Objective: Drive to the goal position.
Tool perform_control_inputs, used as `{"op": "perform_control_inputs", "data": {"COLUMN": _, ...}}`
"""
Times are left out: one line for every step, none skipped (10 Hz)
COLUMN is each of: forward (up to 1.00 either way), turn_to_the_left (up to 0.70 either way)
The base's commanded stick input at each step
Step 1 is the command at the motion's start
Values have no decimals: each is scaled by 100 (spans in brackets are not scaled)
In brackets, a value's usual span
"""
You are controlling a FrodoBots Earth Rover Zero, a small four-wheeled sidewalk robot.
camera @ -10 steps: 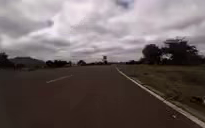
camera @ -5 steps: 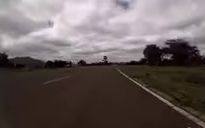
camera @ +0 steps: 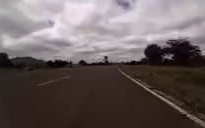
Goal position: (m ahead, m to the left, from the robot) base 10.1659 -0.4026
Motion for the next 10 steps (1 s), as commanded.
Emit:
{"op": "perform_control_inputs", "data": {"forward": 60, "turn_to_the_left": -15}}
{"op": "perform_control_inputs", "data": {"forward": 60, "turn_to_the_left": -15}}
{"op": "perform_control_inputs", "data": {"forward": 60, "turn_to_the_left": -15}}
{"op": "perform_control_inputs", "data": {"forward": 60, "turn_to_the_left": -15}}
{"op": "perform_control_inputs", "data": {"forward": 60, "turn_to_the_left": -15}}
{"op": "perform_control_inputs", "data": {"forward": 60, "turn_to_the_left": -15}}
{"op": "perform_control_inputs", "data": {"forward": 60, "turn_to_the_left": -15}}
{"op": "perform_control_inputs", "data": {"forward": 60, "turn_to_the_left": -15}}
{"op": "perform_control_inputs", "data": {"forward": 60, "turn_to_the_left": -15}}
{"op": "perform_control_inputs", "data": {"forward": 60, "turn_to_the_left": -15}}
